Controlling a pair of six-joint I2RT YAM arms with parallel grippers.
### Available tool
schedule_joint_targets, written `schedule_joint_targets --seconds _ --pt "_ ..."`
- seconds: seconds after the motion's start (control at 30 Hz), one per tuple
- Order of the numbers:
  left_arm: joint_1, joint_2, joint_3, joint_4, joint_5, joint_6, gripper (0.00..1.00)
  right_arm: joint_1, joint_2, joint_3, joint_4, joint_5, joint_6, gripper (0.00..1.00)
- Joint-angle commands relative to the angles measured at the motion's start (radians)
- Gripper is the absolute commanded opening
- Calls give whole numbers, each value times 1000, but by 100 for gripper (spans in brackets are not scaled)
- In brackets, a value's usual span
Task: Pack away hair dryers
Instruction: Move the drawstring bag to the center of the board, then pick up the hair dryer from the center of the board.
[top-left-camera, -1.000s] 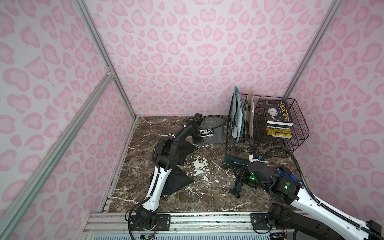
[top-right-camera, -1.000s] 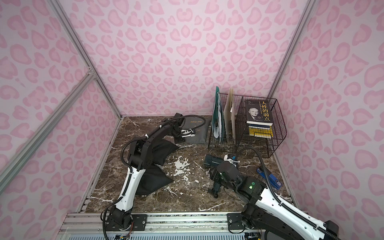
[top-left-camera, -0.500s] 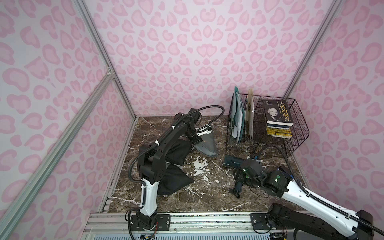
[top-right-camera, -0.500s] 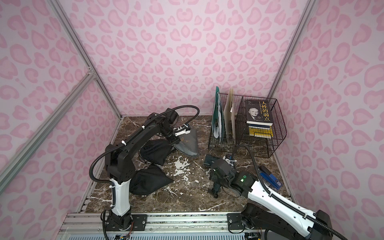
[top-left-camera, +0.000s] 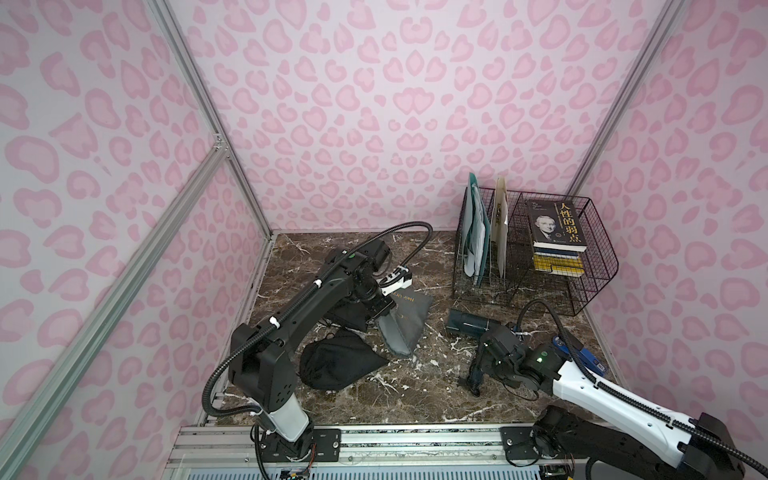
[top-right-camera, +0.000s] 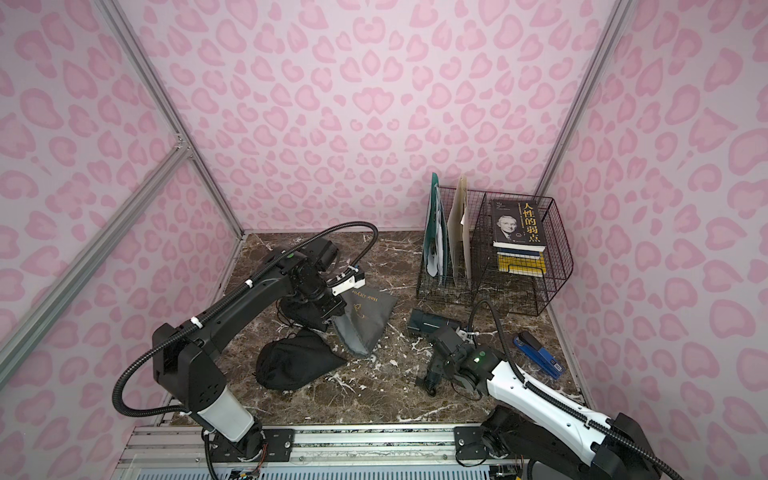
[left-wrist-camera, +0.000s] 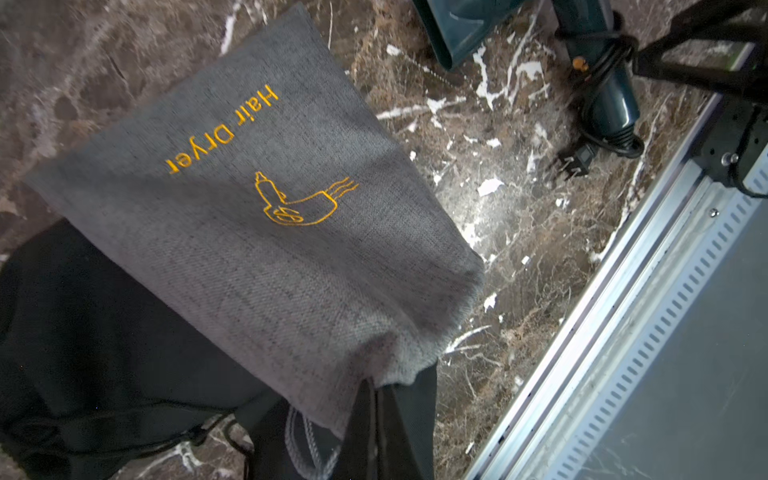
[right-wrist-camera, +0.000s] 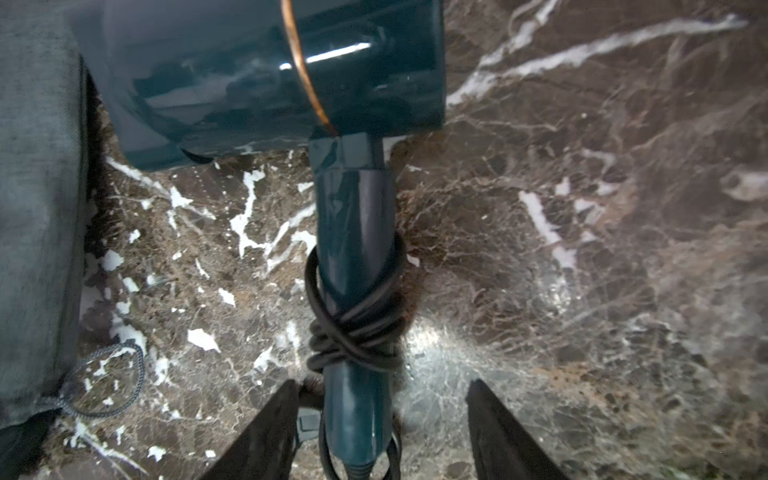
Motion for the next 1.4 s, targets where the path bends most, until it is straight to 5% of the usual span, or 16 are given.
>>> schedule_joint_targets --seconds 0.0,0.37,0.6,0.77,0.9,1.1,1.27,1.37 --pt "1 -17 -65 46 -39 -19 2 -4 26 -7 2 13 -24 67" --pt "1 -106 -202 25 -64 9 3 -19 160 9 77 -11 -53 68" --pt "1 -122 -254 43 -76 34 23 -29 265 45 117 -25 -81 68" --pt "3 -152 -218 30 -76 50 66 -30 318 63 115 -5 -98 66" --pt "8 -186 -133 -13 -104 70 74 -40 364 66 119 1 -117 61" --pt "17 -224 39 -51 -122 42 75 -39 381 55 131 12 -132 41" --pt "18 -203 220 -79 -67 8 84 -40 316 29 157 9 -160 4" --pt "17 -171 304 -86 -14 -2 90 -21 238 21 203 0 -200 0"
